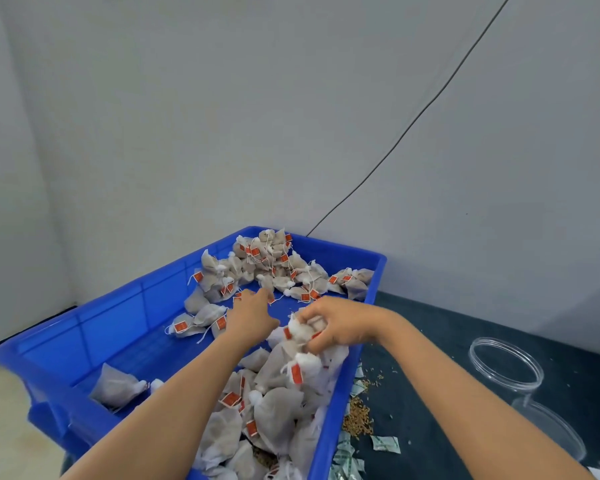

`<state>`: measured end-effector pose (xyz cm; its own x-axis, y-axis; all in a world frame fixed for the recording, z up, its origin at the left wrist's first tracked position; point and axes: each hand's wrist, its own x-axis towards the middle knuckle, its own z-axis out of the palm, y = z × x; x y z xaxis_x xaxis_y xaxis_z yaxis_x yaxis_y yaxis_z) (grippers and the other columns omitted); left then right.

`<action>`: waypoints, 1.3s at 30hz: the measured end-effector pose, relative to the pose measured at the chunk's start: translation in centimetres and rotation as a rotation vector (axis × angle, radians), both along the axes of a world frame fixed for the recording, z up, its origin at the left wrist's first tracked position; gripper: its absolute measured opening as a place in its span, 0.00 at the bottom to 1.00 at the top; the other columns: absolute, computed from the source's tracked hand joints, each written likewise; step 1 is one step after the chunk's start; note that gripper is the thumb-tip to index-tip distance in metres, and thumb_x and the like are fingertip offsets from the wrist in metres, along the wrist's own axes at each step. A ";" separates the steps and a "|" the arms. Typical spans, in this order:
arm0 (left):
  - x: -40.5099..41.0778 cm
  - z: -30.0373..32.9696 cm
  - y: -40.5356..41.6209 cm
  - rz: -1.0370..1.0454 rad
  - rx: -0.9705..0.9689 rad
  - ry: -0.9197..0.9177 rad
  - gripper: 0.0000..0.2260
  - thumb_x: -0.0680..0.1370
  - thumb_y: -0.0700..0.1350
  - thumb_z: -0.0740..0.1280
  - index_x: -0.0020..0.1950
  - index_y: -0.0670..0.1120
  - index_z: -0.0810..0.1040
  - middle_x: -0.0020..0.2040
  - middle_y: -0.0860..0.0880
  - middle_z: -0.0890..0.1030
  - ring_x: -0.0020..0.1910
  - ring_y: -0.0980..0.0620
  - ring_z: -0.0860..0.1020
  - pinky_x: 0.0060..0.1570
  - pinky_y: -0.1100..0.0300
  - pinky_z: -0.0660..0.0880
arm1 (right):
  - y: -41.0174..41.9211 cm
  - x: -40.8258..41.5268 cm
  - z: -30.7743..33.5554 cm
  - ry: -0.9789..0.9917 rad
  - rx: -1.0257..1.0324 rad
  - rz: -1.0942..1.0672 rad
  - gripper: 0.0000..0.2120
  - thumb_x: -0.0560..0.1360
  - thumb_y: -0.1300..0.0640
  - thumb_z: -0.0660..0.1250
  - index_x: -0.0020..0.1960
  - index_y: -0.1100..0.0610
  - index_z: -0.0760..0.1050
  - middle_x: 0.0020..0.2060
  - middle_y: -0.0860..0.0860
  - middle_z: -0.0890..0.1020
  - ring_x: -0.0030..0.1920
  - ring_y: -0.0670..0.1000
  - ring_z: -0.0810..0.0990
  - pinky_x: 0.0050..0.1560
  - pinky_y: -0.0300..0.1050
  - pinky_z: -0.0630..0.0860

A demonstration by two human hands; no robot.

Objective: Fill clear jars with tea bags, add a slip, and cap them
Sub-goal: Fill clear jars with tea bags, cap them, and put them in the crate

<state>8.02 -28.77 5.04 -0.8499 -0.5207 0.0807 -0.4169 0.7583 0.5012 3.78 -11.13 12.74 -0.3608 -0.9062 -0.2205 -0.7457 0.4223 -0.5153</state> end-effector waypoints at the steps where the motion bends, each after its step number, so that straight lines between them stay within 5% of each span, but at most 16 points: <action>1: 0.1 0.2 0.0 -0.018 -0.011 0.040 0.17 0.76 0.45 0.69 0.64 0.50 0.73 0.64 0.46 0.74 0.61 0.48 0.73 0.59 0.53 0.73 | 0.1 -0.5 0.1 -0.038 -0.024 -0.051 0.10 0.72 0.58 0.72 0.53 0.55 0.78 0.48 0.51 0.77 0.49 0.51 0.75 0.53 0.51 0.74; 7: 0.9 1.7 1.1 -0.210 0.037 0.034 0.07 0.76 0.38 0.68 0.46 0.51 0.78 0.51 0.51 0.81 0.48 0.56 0.78 0.52 0.59 0.77 | 0.0 -2.8 -0.7 -0.249 -0.098 -0.356 0.10 0.72 0.57 0.73 0.52 0.52 0.76 0.49 0.50 0.79 0.47 0.49 0.79 0.40 0.41 0.79; 11: 2.1 2.7 1.9 -0.412 0.074 -0.250 0.07 0.76 0.37 0.66 0.46 0.48 0.81 0.48 0.52 0.82 0.39 0.60 0.78 0.36 0.70 0.72 | 0.5 -4.2 -1.3 -0.388 -0.231 -0.556 0.12 0.73 0.60 0.71 0.56 0.56 0.78 0.52 0.57 0.81 0.53 0.56 0.80 0.53 0.51 0.79; 15: 2.9 2.3 3.5 -0.580 0.066 -0.822 0.17 0.76 0.43 0.71 0.65 0.45 0.75 0.60 0.44 0.79 0.57 0.46 0.80 0.45 0.62 0.76 | 0.7 -4.8 -1.7 -0.483 -0.348 -0.677 0.17 0.72 0.61 0.72 0.60 0.56 0.75 0.55 0.57 0.80 0.53 0.55 0.79 0.52 0.51 0.80; 18: 2.9 2.0 4.3 -0.609 -0.093 -0.897 0.22 0.74 0.46 0.74 0.66 0.44 0.73 0.58 0.42 0.77 0.59 0.42 0.78 0.51 0.56 0.75 | 0.7 -5.0 -1.8 -0.555 -0.391 -0.719 0.18 0.71 0.62 0.73 0.59 0.56 0.76 0.55 0.57 0.80 0.51 0.55 0.79 0.46 0.50 0.80; 22: 3.0 1.9 4.3 -0.612 -0.099 -0.869 0.20 0.76 0.47 0.71 0.65 0.41 0.76 0.57 0.42 0.79 0.51 0.46 0.77 0.47 0.59 0.74 | 0.7 -4.7 -2.1 -0.673 -0.404 -0.728 0.10 0.70 0.64 0.74 0.49 0.56 0.78 0.50 0.57 0.82 0.47 0.55 0.82 0.44 0.52 0.82; 27: 3.2 3.4 2.6 -0.444 0.091 -0.648 0.18 0.78 0.48 0.66 0.67 0.45 0.72 0.63 0.45 0.75 0.53 0.51 0.74 0.41 0.67 0.71 | 0.5 -4.3 -2.0 -0.660 -0.387 -0.709 0.13 0.72 0.63 0.73 0.55 0.56 0.77 0.53 0.57 0.80 0.51 0.57 0.80 0.49 0.56 0.82; 34: 3.1 3.7 1.0 -0.201 0.418 -0.310 0.07 0.78 0.42 0.64 0.54 0.42 0.71 0.44 0.44 0.82 0.29 0.54 0.78 0.27 0.65 0.72 | 0.2 -4.3 -1.8 -0.536 -0.437 -0.718 0.20 0.74 0.61 0.70 0.65 0.56 0.73 0.57 0.54 0.79 0.54 0.55 0.78 0.49 0.50 0.80; 39: 2.8 3.8 0.5 -0.098 0.545 0.054 0.06 0.75 0.42 0.72 0.48 0.42 0.78 0.38 0.46 0.82 0.25 0.58 0.79 0.24 0.67 0.72 | 0.1 -4.4 -1.2 -0.501 -0.500 -0.738 0.13 0.75 0.58 0.70 0.59 0.56 0.75 0.51 0.53 0.80 0.52 0.55 0.80 0.52 0.53 0.81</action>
<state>10.77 -28.29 8.83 -0.8985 -0.4182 -0.1339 -0.3208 0.4170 0.8505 -0.58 -11.01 11.55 -0.8363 -0.5253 -0.1571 -0.0374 0.3405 -0.9395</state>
